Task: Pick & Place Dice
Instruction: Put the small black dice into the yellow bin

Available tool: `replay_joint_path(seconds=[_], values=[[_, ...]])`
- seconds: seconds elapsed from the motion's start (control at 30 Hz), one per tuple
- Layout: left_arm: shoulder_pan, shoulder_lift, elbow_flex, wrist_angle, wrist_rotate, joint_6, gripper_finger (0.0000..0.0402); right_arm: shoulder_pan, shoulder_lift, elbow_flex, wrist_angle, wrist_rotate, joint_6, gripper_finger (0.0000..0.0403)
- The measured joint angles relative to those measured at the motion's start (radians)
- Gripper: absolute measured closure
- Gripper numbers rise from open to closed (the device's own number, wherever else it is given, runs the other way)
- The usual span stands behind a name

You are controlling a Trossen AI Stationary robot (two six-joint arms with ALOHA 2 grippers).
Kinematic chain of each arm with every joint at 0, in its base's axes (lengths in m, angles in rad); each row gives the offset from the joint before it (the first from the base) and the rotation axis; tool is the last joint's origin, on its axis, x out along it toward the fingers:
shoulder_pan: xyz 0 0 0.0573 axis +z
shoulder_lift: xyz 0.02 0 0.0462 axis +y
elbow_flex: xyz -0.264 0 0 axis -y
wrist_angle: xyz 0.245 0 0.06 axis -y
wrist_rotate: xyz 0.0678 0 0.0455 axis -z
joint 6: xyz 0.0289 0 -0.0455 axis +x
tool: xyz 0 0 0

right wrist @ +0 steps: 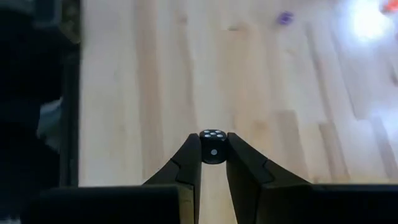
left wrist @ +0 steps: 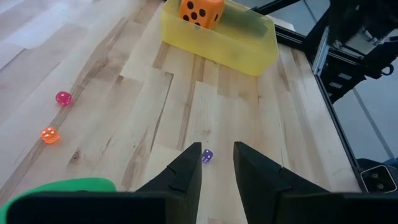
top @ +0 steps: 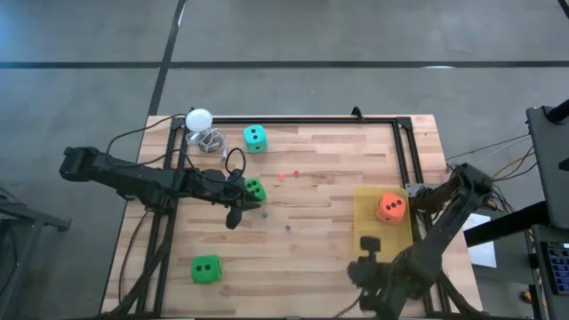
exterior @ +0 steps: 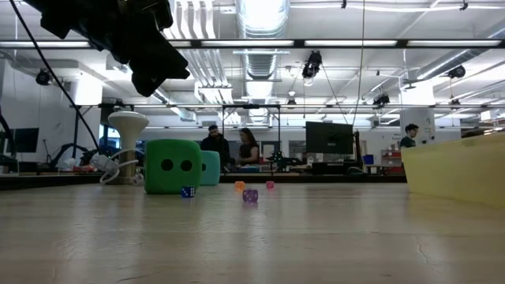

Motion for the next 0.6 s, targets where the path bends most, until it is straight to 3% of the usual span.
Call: replay_joint_path(seconds=[0.27, 0.4, 0.6], values=[[0.0, 0.0, 0.0, 0.0, 0.0, 0.0, 0.0303, 0.0, -0.129, -0.168, -0.118, 0.005, 0.331, 0.0361], [0.0, 0.0, 0.0, 0.0, 0.0, 0.0, 0.0303, -0.002, -0.167, -0.245, -0.183, -0.092, 0.526, 0.0361], [0.0, 0.0, 0.0, 0.0, 0.0, 0.0, 0.0303, -0.026, -0.216, -0.347, -0.179, -0.17, 0.661, 0.0361]])
